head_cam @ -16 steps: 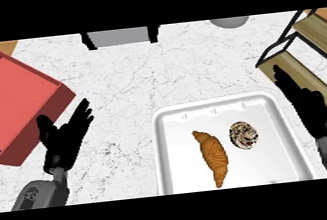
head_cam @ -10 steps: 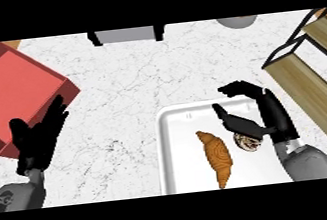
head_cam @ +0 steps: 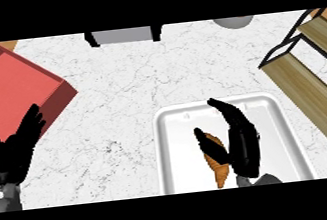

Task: Pick the croissant from the tray and place it in the tiered shelf

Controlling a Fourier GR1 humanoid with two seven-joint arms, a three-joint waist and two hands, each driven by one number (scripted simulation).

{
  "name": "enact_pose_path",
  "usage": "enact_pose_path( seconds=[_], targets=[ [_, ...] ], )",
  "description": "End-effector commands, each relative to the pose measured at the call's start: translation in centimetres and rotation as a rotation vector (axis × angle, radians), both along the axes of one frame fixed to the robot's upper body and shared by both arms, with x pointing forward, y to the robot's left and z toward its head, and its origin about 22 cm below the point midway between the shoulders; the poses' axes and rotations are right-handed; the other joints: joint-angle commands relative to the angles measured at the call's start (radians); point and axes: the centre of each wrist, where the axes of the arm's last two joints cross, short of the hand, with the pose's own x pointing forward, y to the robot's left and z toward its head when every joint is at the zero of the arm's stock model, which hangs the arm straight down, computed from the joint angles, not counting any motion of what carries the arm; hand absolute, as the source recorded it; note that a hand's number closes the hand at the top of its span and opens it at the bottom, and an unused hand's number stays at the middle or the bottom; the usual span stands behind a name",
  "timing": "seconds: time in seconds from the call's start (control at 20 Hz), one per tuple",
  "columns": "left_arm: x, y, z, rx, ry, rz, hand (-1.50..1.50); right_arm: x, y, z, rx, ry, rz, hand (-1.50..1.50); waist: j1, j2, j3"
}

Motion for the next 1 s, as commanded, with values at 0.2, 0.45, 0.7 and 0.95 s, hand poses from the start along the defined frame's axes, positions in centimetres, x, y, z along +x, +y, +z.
enact_pose_path(
  seconds=[0.2, 0.45, 0.7, 0.95],
  targets=[
    [-1.2, 0.6, -0.2, 0.005, -0.002, 0.045, 0.00, -4.5, 3.4, -4.6, -0.249, 0.076, -0.130, -1.50, -0.053, -0.005, -0.005],
    [-2.1, 1.8, -0.3, 0.019, 0.003, 0.052, 0.00, -4.6, 2.8, -4.1, -0.426, 0.253, -0.230, -1.50, -0.059, -0.007, -0.007],
    [-1.9, 2.4, 0.1, 0.017, -0.013, 0.038, 0.00, -5.1, 4.1, -3.8, -0.670, 0.539, -0.263, -1.50, -0.032, 0.006, -0.006],
    [-1.9, 1.3, -0.4, 0.006, -0.023, -0.004, 0.00, -4.5, 6.9, 0.3, -0.840, 0.671, -0.322, -1.50, -0.008, 0.008, -0.001]
  ],
)
